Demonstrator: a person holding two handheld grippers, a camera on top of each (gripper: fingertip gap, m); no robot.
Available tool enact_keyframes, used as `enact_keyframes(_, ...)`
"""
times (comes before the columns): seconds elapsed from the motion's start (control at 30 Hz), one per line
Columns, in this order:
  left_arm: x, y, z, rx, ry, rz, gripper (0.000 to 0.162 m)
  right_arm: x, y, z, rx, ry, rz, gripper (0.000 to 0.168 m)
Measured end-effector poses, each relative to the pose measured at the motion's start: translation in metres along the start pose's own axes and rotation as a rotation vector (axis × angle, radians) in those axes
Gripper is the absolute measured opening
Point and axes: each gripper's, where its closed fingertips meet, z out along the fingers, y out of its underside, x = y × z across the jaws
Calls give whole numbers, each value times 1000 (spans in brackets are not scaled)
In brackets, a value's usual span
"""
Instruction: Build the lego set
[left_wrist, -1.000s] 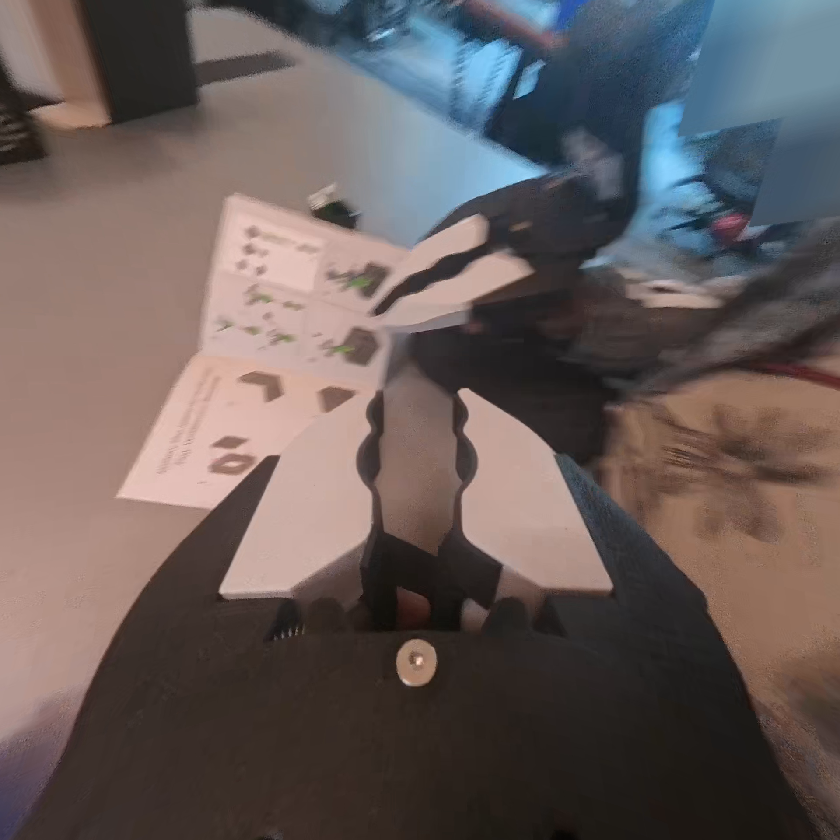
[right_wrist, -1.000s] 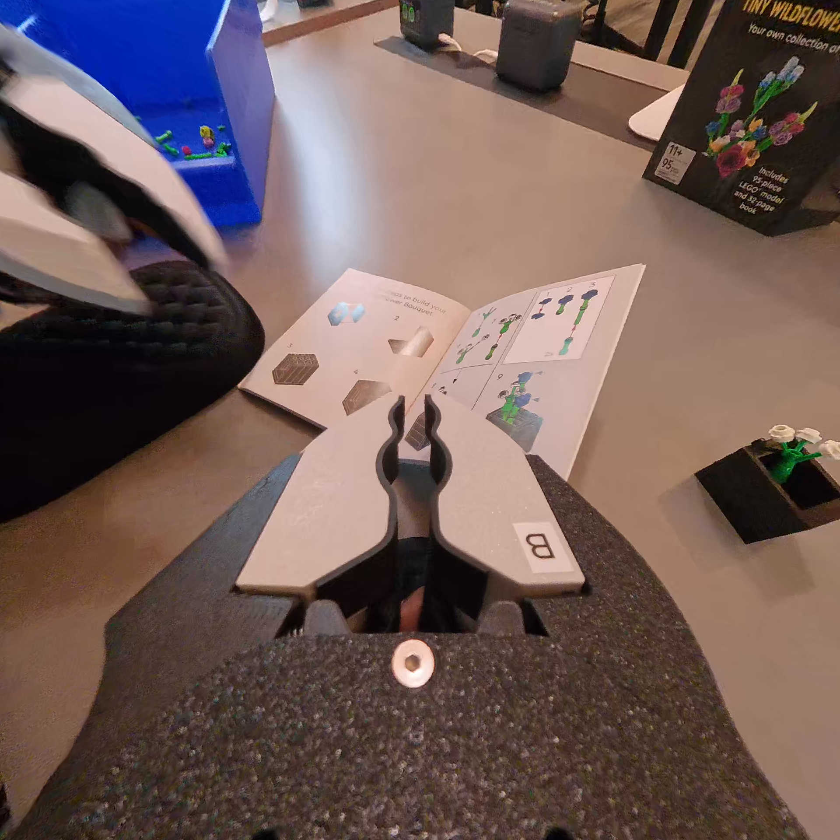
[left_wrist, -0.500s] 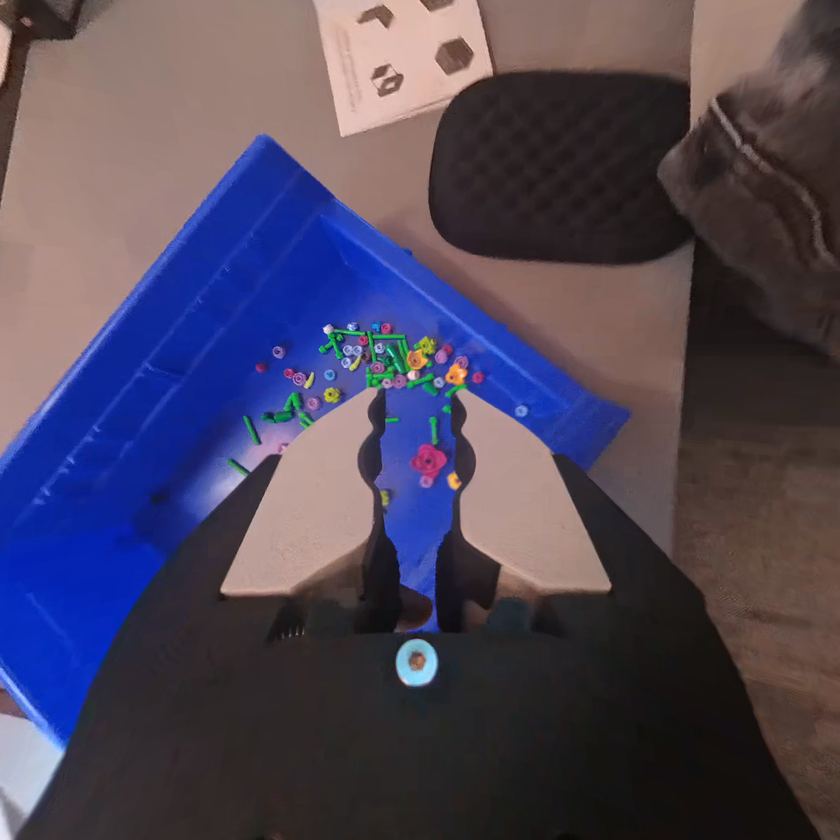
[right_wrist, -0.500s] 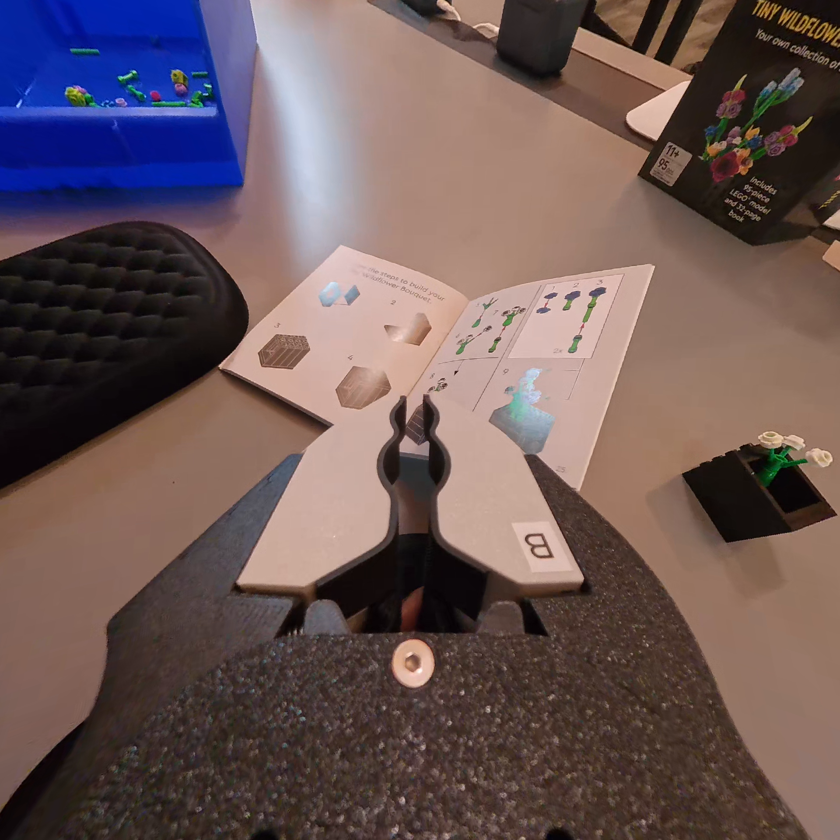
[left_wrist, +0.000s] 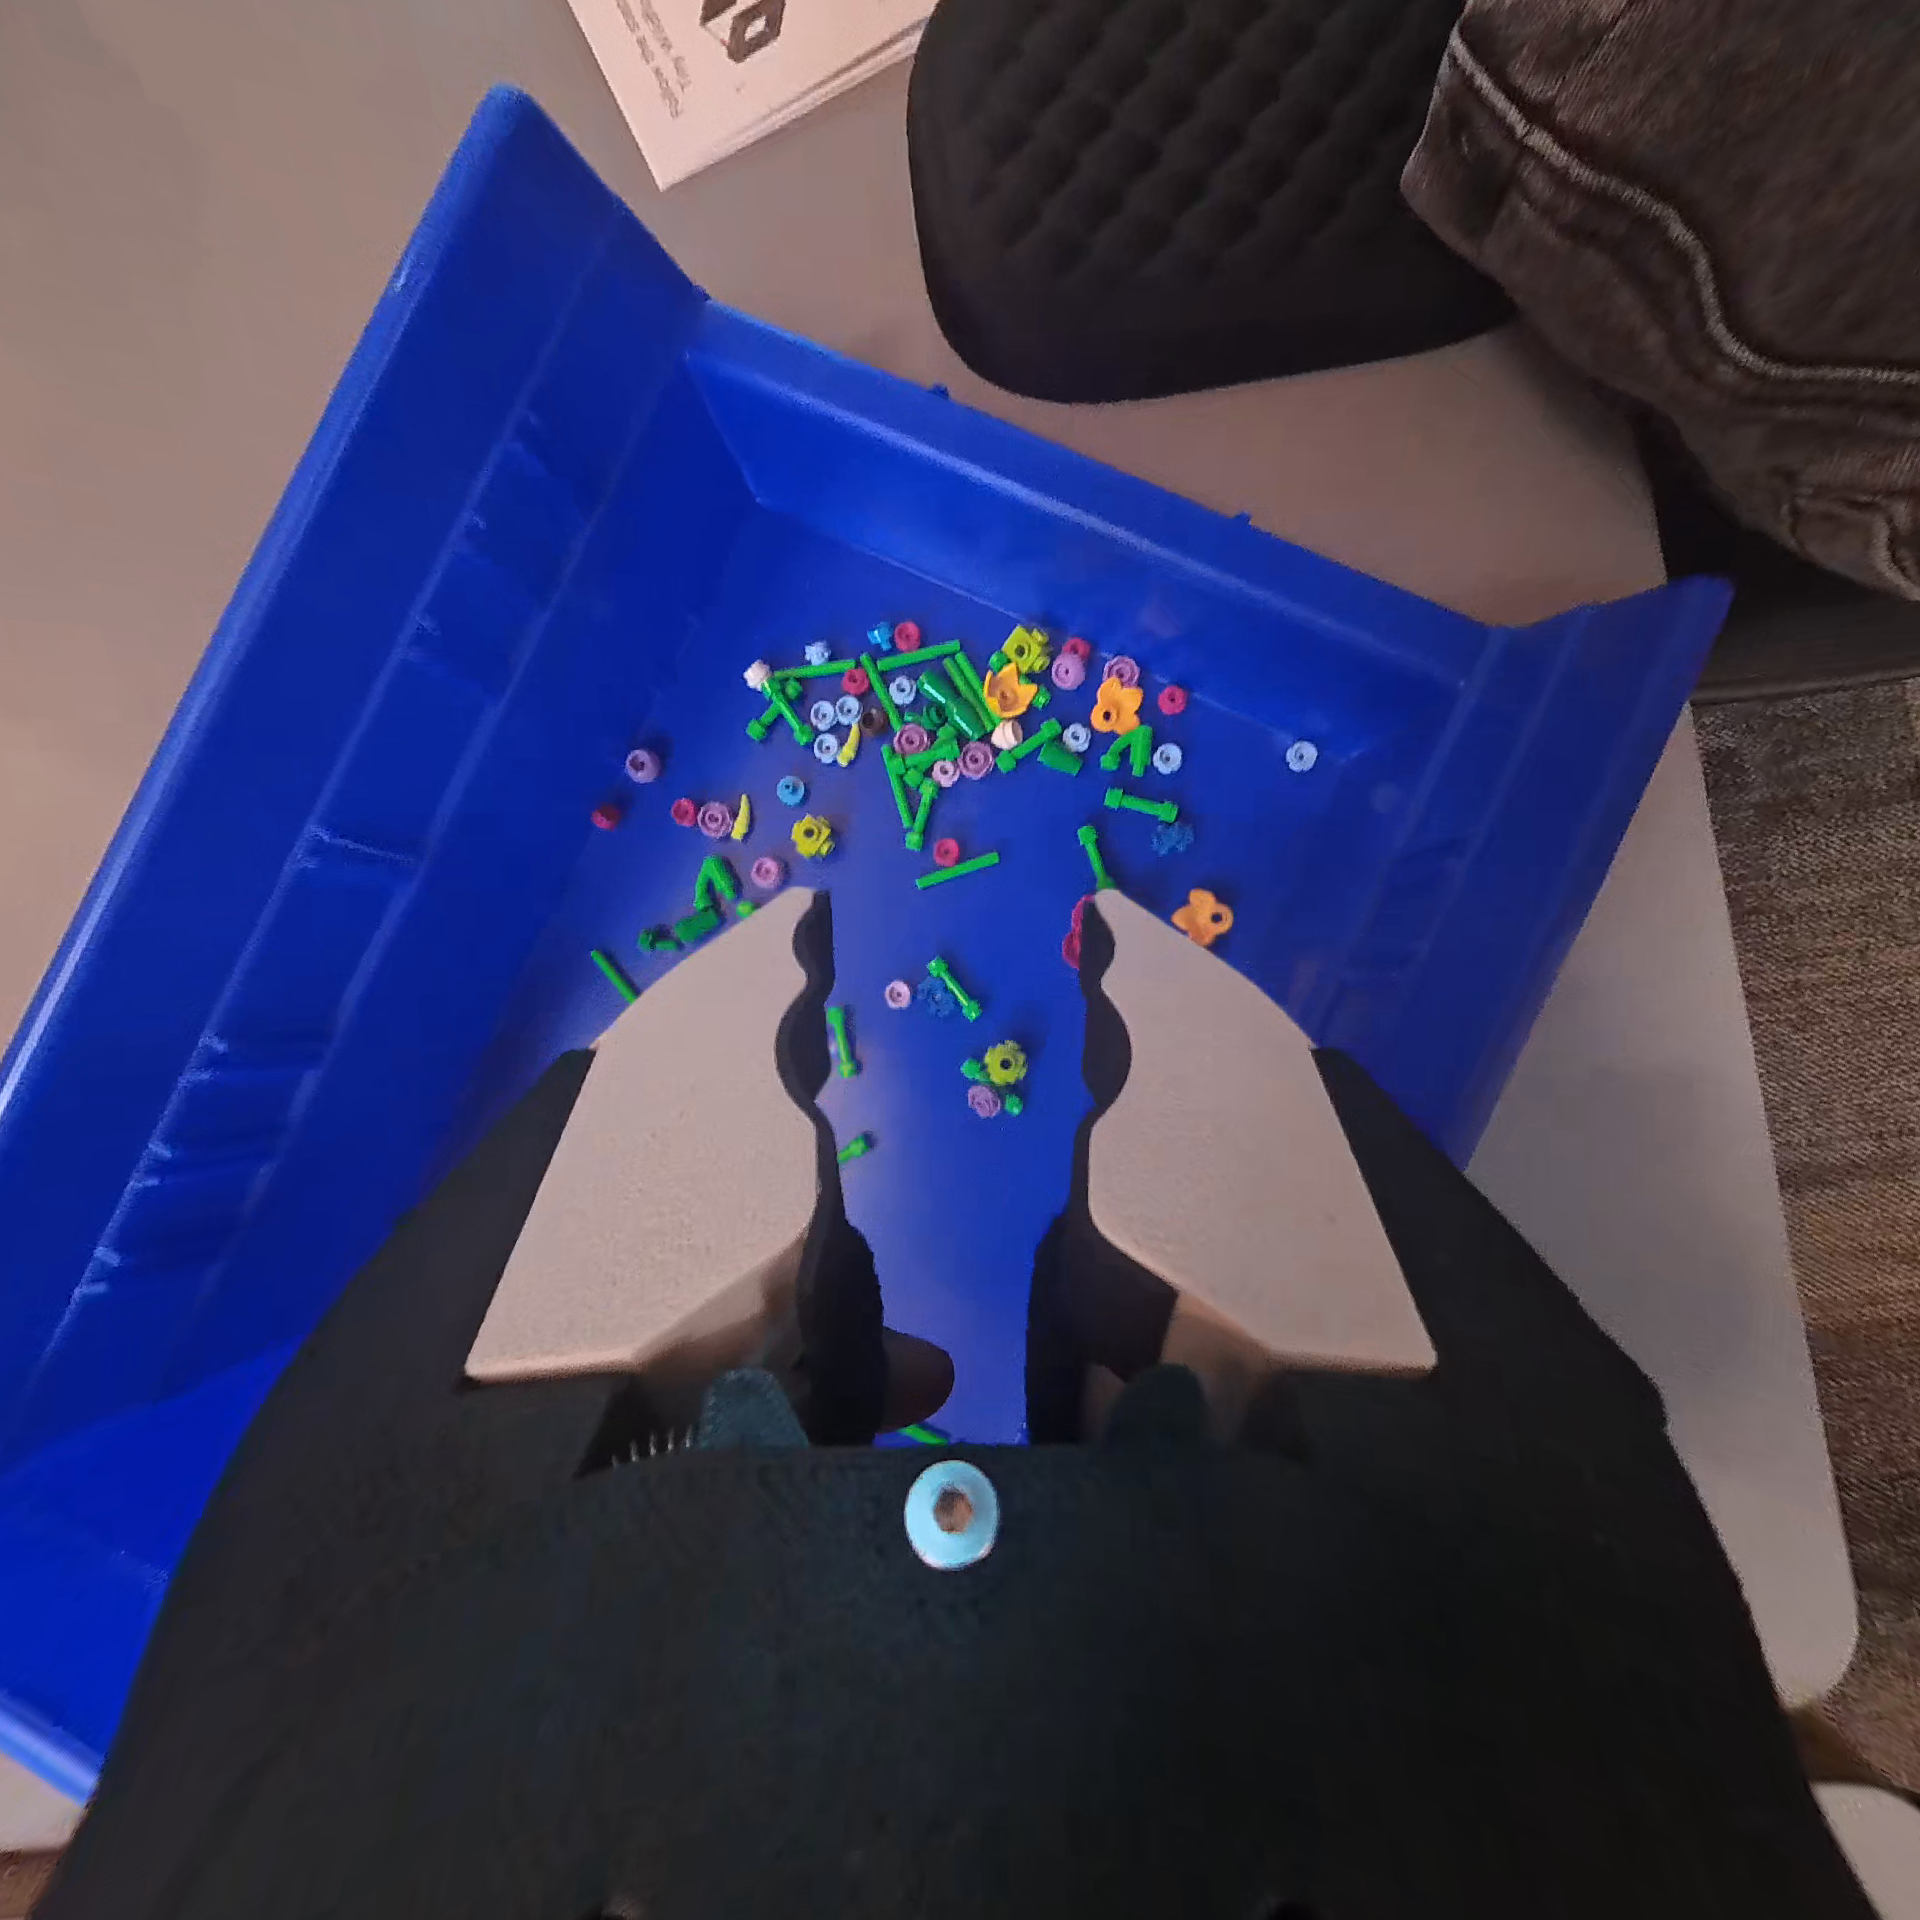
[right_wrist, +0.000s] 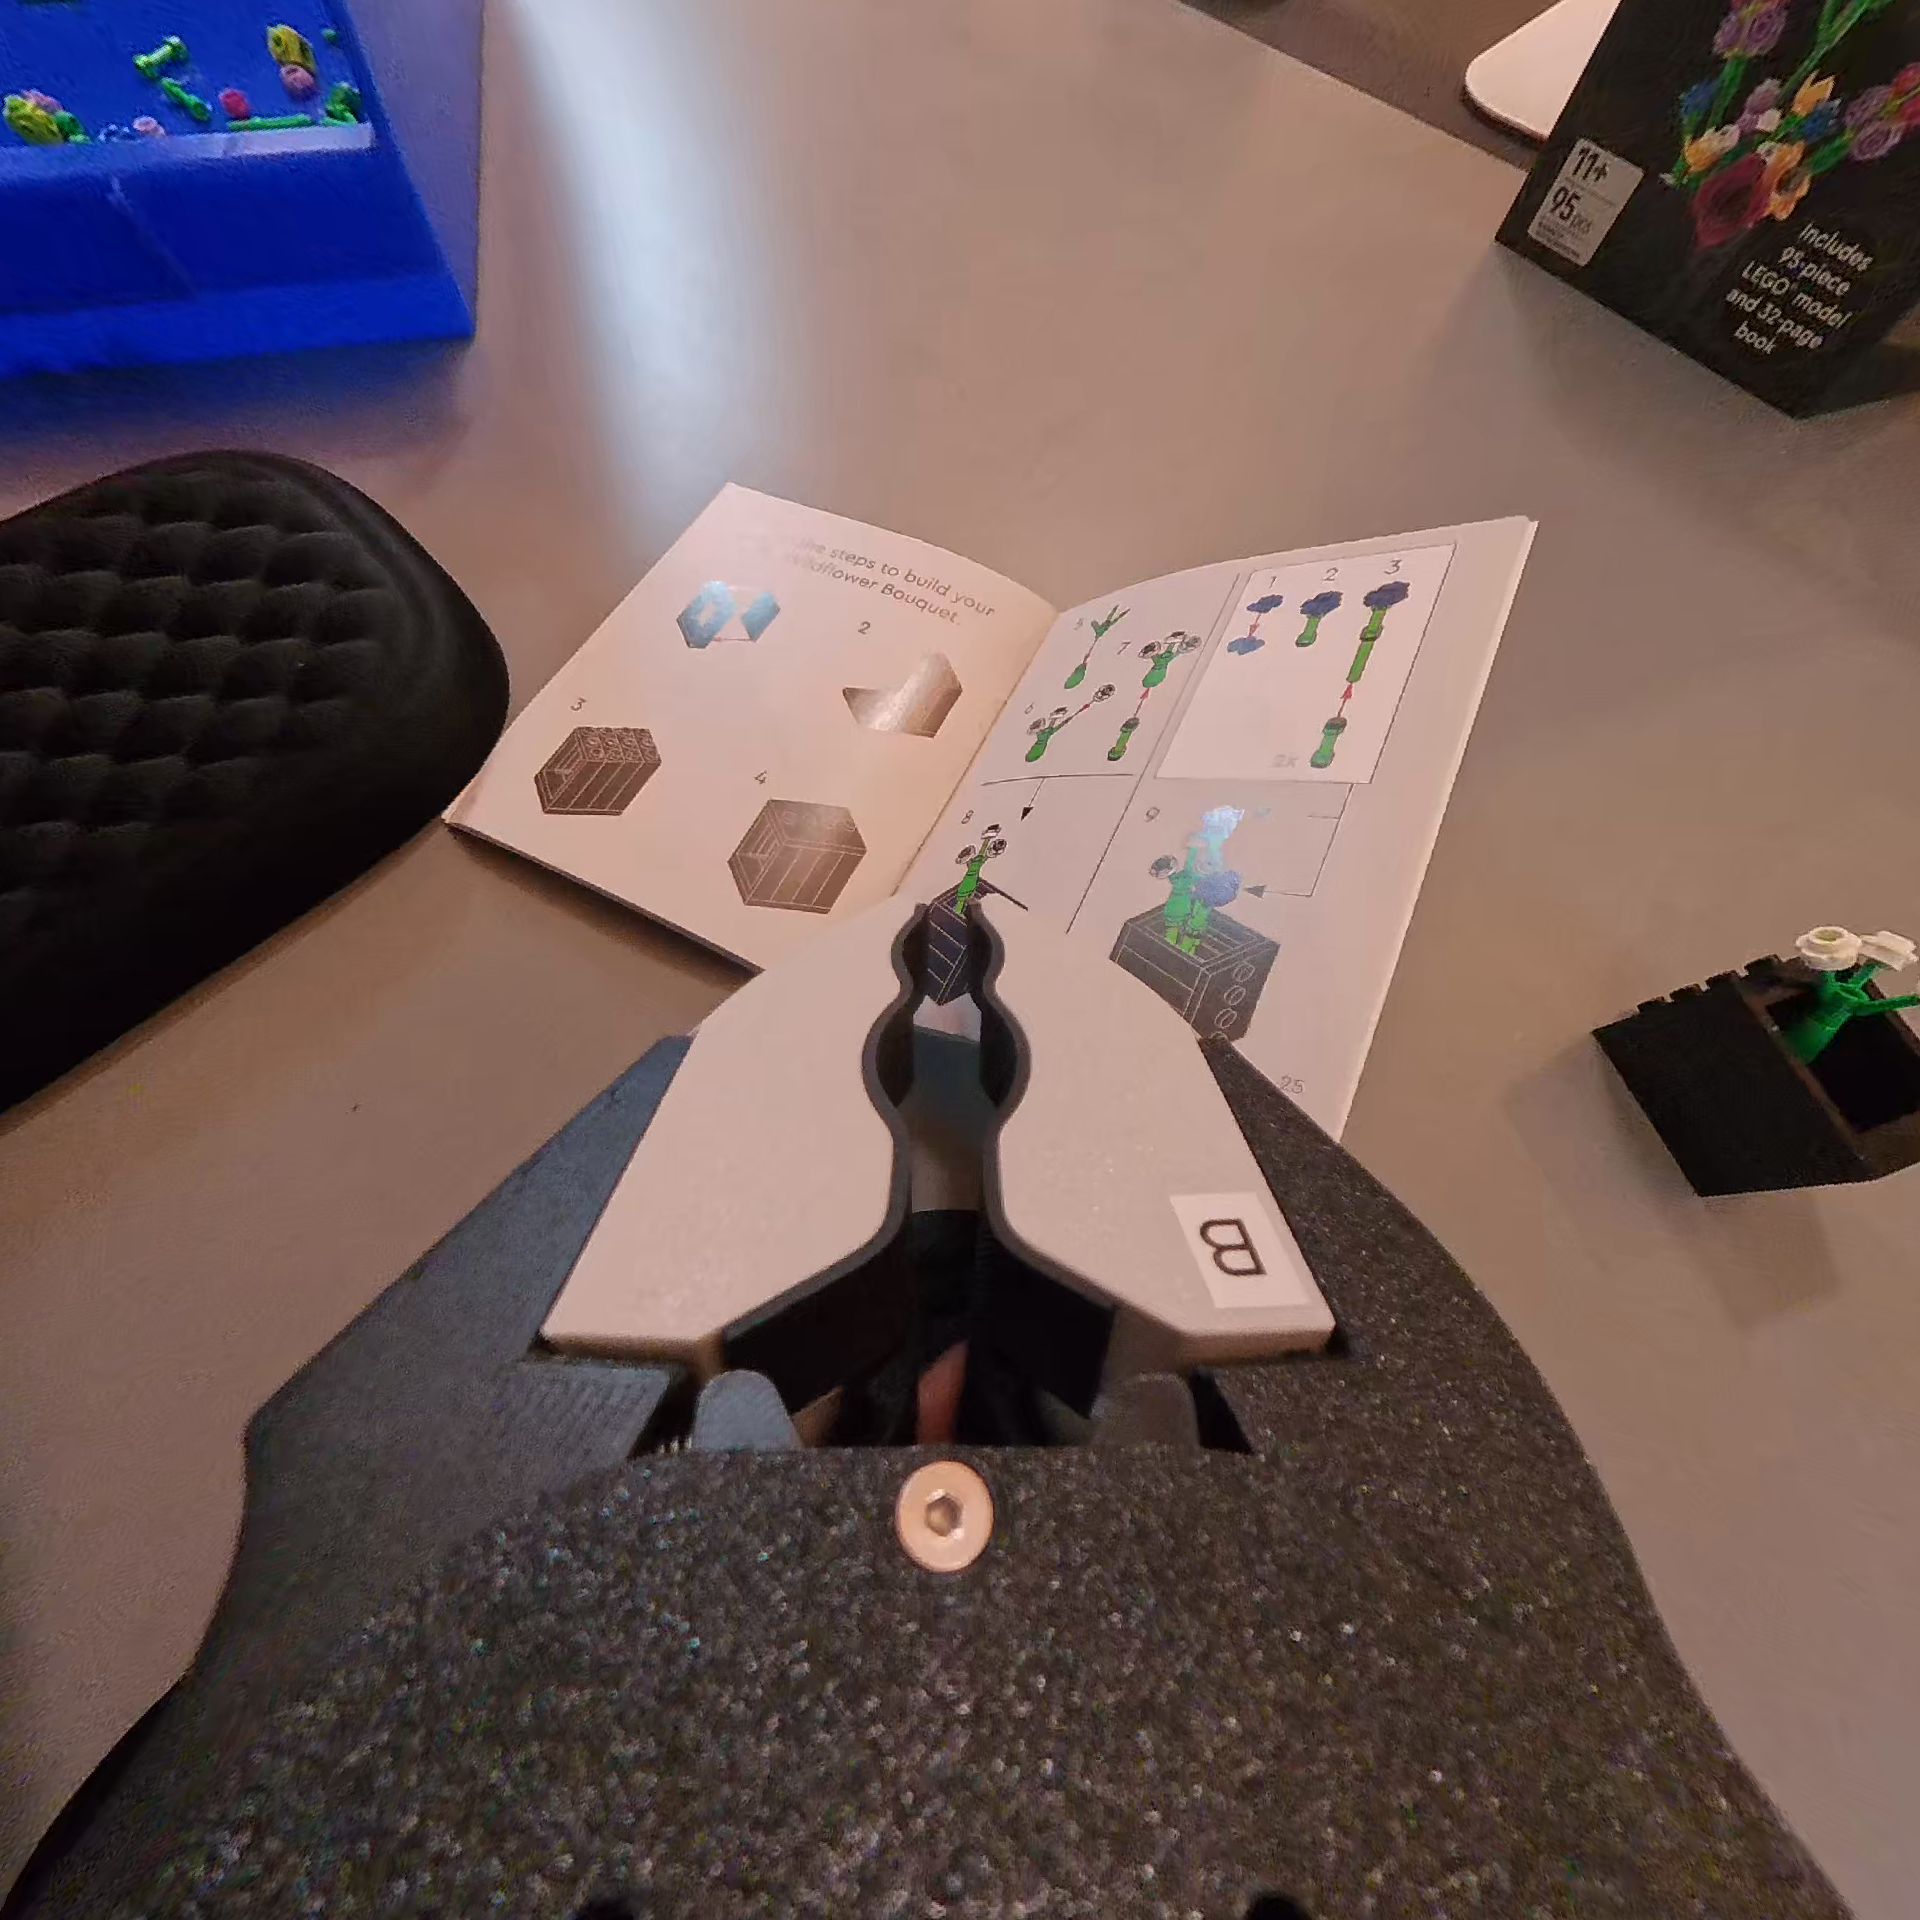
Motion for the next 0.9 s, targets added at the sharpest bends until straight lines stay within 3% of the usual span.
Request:
enact_keyframes(0.1, 2, 1, -2, 6, 21, -17, 41, 1, 0, 0, -4, 3, 3, 7)
enact_keyframes(0.17, 17, -5, 14, 11, 125, -37, 33, 0, 1, 1, -8, 3, 2, 7)
enact_keyframes(0.23, 35, 4, 35, -161, 218, -92, 28, 1, 1, 1, -6, 5, 3, 7)
enact_keyframes(0.33, 40, 10, 55, -407, 185, -215, 18, 2, 1, 1, -10, 14, 7, 7)
enact_keyframes(0.43, 46, -8, 65, -361, 198, -344, 17, 2, 0, 1, -5, 24, -7, 7)
enact_keyframes(0.5, 51, 3, 65, -420, 211, -387, 17, 3, -1, 0, 10, 32, -12, 6)
enact_keyframes(0.9, 61, 26, 71, -594, 192, -368, 18, 4, -9, -8, 96, 18, 20, 8)
